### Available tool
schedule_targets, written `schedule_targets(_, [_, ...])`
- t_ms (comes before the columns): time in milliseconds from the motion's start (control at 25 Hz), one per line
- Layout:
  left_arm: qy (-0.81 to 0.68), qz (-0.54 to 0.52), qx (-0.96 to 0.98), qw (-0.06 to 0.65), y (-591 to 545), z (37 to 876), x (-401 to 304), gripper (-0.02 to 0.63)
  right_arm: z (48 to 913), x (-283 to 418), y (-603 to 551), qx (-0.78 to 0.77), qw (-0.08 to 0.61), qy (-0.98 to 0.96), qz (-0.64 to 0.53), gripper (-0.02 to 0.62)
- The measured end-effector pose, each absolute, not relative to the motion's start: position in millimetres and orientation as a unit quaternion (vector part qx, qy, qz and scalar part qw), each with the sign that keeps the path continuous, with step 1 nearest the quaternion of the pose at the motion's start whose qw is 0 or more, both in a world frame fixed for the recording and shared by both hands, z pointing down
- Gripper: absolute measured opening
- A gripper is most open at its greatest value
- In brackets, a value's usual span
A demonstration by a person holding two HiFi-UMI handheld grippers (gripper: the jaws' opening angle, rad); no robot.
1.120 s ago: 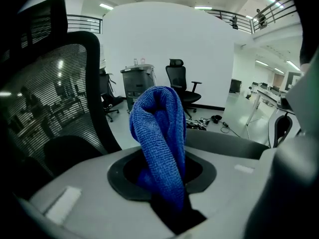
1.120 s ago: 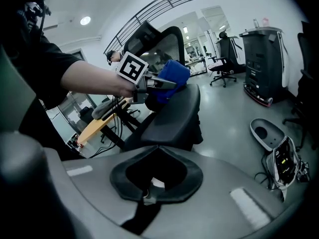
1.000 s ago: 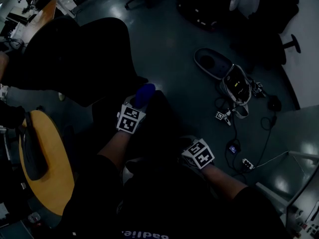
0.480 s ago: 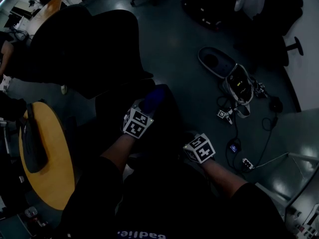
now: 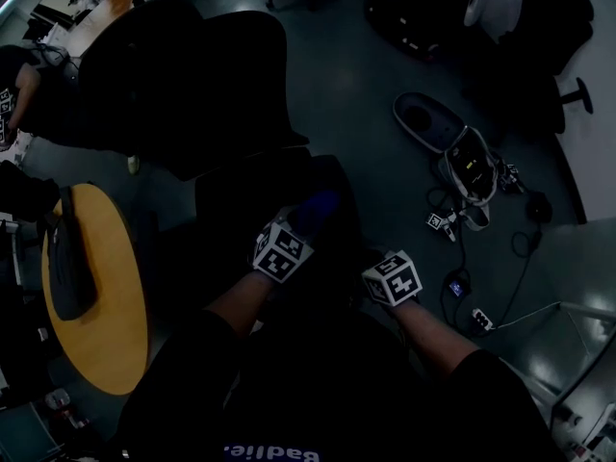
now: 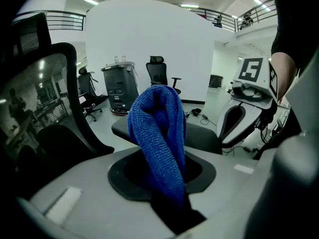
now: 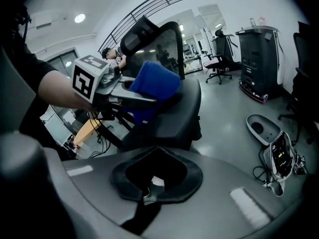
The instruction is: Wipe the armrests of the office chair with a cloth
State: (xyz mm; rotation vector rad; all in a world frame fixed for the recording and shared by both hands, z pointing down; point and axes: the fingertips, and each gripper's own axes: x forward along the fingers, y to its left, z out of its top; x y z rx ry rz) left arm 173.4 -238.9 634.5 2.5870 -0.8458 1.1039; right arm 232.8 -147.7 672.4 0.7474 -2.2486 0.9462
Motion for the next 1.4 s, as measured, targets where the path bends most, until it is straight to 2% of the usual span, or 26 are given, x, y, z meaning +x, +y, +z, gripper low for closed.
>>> schedule_targets(600, [-0.237,0.369,0.887,0.140,-164.0,630.3,191.7,0.126,669.9,229.3,-147.1,0.280,0.272,-0.841,0.375,0.005])
schedule_targets(920, [-0.190,0.374,0.899,0.127,-141.6,619.8,201.1,0.127,672.7,229.5,-146.3,0.263,0.274,-0.844,0.379,0.005])
schedule_targets(1400, [-0.285,0.327,0.898,0.079,-266.7,560.0,172.3,0.129,672.0,224.9,-142.6,0.254,0.272,-0.847,0.380,0.005])
